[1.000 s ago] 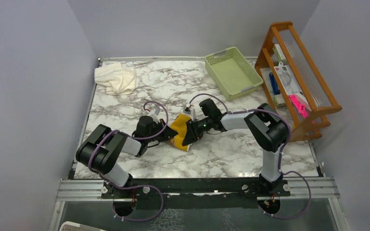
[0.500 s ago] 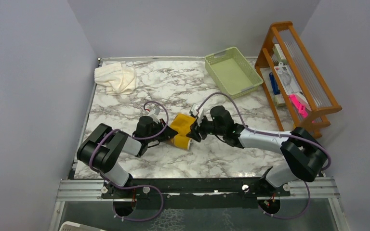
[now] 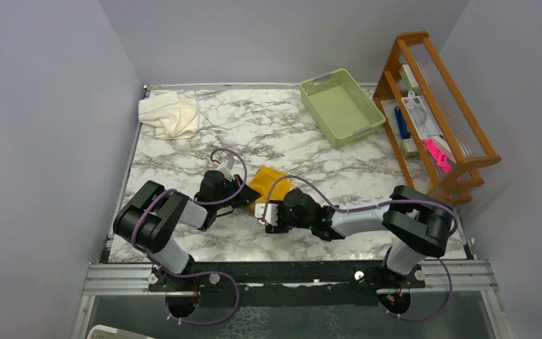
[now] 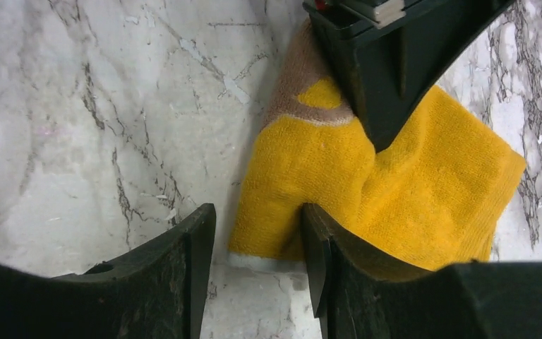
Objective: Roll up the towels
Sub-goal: Roll the towel at the center of the board.
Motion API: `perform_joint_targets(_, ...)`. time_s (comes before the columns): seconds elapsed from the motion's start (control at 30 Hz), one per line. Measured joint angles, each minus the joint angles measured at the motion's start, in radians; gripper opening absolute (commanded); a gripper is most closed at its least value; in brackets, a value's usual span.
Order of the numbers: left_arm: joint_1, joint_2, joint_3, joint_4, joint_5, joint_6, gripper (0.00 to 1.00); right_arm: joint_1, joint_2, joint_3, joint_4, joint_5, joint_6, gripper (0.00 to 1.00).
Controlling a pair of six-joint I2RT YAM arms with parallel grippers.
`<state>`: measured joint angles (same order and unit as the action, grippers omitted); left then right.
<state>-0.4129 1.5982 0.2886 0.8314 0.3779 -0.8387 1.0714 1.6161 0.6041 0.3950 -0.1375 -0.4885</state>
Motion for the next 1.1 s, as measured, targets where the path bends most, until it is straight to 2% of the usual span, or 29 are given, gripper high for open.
perform_joint_targets(0.27, 0.0, 0.008, 0.0, 0.01, 0.0, 0.0, 0.0, 0.05, 0.117, 0.117, -0.034, 0.174, -0.104, 0.38)
perform_joint_targets(0.43, 0.0, 0.009, 0.0, 0.012, 0.0, 0.0, 0.0, 0.064, 0.156, 0.169, -0.076, 0.267, -0.127, 0.25)
perform_joint_targets(0.53, 0.0, 0.009, 0.0, 0.013, 0.0, 0.0, 0.0, 0.07, 0.159, 0.177, -0.092, 0.284, -0.133, 0.12)
perform_joint_targets(0.67, 0.0, 0.005, 0.001, 0.008, 0.0, -0.001, 0.0, 0.072, 0.164, 0.201, -0.133, 0.289, -0.129, 0.01)
perform_joint_targets(1.1, 0.018, -0.1, 0.076, -0.255, -0.003, 0.028, 0.0, 0.05, 0.158, 0.237, -0.2, 0.242, -0.032, 0.01)
